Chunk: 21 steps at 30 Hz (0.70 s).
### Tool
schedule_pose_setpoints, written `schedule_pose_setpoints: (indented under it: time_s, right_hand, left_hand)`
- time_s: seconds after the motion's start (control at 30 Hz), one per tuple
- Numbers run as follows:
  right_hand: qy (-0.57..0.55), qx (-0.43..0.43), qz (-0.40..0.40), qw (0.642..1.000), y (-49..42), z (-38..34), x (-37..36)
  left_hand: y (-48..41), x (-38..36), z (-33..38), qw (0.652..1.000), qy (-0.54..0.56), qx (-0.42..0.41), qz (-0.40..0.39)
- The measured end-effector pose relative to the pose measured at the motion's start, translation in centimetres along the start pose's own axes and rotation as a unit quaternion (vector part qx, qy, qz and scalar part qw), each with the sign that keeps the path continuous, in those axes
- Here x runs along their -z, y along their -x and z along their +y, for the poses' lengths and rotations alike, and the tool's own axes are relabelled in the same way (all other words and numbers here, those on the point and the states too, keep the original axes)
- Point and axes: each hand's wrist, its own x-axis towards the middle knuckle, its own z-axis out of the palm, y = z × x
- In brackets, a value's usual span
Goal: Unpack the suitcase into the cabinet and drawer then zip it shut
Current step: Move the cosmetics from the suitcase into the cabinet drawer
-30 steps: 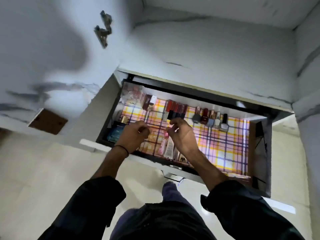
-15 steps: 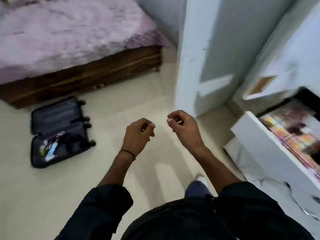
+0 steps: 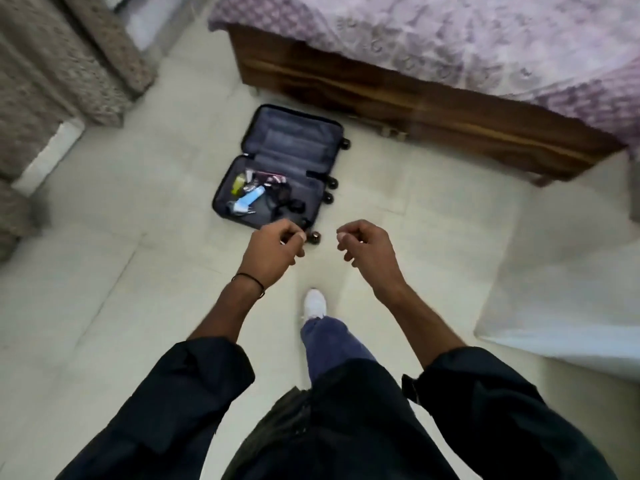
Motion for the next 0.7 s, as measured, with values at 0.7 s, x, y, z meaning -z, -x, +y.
schedule_pose_setpoints:
  time_s: [0.7]
  right_hand:
    - [0.014,-0.174,0.038,0.984,-36.4,-8.2,-26.2]
  left_hand:
    - [-40.3,20.0,-15.7,0.978,-0.057,0.106,-0.171]
